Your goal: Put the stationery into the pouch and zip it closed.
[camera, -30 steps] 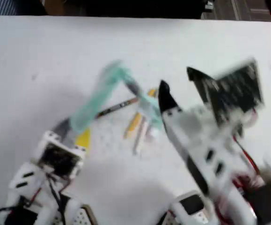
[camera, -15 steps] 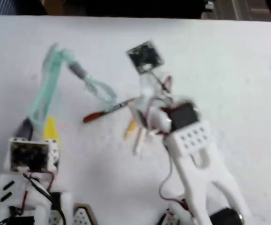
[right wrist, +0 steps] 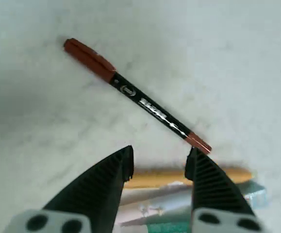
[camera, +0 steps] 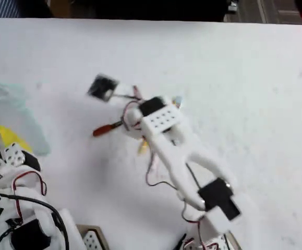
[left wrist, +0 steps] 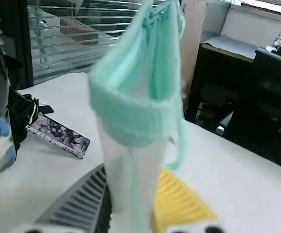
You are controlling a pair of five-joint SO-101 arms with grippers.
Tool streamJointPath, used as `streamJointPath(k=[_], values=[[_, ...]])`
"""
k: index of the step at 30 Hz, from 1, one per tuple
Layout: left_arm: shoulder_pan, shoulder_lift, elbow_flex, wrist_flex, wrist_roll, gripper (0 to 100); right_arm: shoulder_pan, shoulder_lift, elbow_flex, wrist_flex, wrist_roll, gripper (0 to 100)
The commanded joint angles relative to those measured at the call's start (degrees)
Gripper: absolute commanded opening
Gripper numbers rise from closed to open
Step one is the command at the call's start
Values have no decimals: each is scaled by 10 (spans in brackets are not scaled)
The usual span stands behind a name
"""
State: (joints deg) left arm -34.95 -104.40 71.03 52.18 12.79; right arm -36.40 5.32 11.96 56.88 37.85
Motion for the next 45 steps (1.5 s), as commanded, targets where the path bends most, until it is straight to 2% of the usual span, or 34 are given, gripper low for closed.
streamJointPath(k=[1,4,11,15,19,22,25,27,31,38,45], values=[[-9,-7,-7,-16,7,24,-44,32,-51,-11,61,173],[-9,-7,-7,-14,7,24,-61,80,-83,-11,85,173],[-9,-7,-5,-14,8,24,-65,204,-187,-5,88,173],[-9,-7,-5,-6,8,24,-67,267,-231,50,126,171],[-3,-7,-4,-6,7,24,-60,313,-265,62,143,170],[33,-7,-4,-7,5,25,-56,326,-287,84,143,139],[72,-7,-6,-11,-5,26,-55,329,-289,89,143,3],[105,-7,-5,-26,-42,24,-54,327,-288,89,143,37],[171,-6,-6,-67,-120,24,-30,307,-305,95,140,18],[206,-4,-10,-118,-130,24,64,161,-382,160,-22,16],[443,26,10,-115,-172,24,134,0,-399,224,-127,16]])
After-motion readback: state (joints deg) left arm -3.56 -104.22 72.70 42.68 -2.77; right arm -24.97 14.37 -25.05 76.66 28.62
